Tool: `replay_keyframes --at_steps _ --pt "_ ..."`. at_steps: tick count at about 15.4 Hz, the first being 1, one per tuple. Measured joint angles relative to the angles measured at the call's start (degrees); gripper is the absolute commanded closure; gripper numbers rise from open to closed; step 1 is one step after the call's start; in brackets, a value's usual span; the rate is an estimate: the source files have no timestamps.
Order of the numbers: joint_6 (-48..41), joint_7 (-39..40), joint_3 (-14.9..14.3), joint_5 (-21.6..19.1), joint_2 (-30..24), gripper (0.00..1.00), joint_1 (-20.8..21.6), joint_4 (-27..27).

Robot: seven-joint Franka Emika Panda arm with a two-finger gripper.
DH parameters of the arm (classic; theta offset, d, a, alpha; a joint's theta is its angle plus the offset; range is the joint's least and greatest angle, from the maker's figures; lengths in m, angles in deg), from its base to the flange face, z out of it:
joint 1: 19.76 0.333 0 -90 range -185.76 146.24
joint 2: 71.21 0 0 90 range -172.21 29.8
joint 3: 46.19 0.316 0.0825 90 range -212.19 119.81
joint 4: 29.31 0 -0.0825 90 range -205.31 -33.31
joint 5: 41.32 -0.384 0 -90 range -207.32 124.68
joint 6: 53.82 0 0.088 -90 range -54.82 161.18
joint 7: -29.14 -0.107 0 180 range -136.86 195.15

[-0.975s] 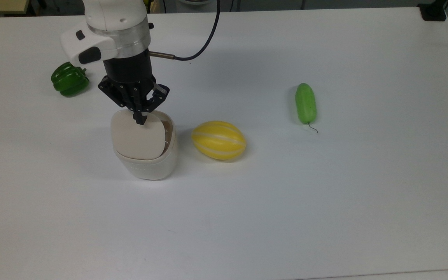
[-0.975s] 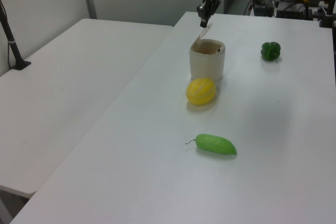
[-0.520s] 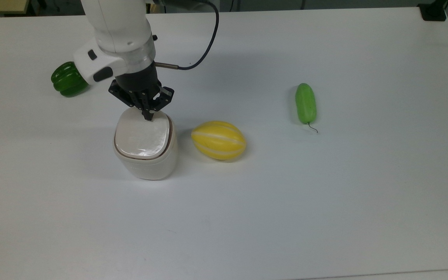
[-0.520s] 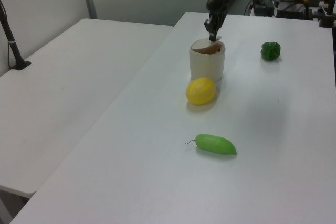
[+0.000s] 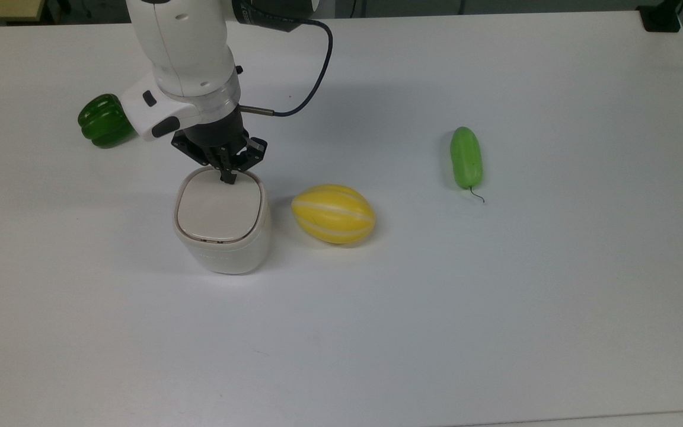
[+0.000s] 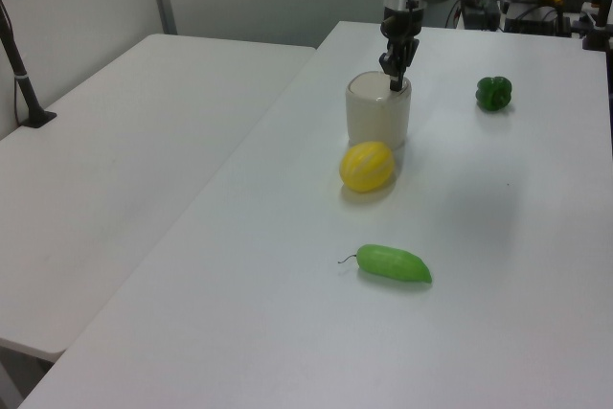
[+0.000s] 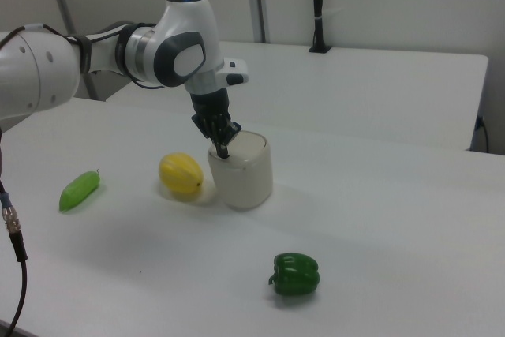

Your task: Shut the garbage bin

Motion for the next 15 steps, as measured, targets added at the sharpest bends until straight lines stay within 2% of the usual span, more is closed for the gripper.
replay_keyframes --at_steps 11,15 --pt "1.83 -0.01 0.05 0.38 -0.51 1.00 -0.03 -0.70" --pt "2.09 -0.05 0.04 0.38 -3.72 1.00 -0.30 -0.92"
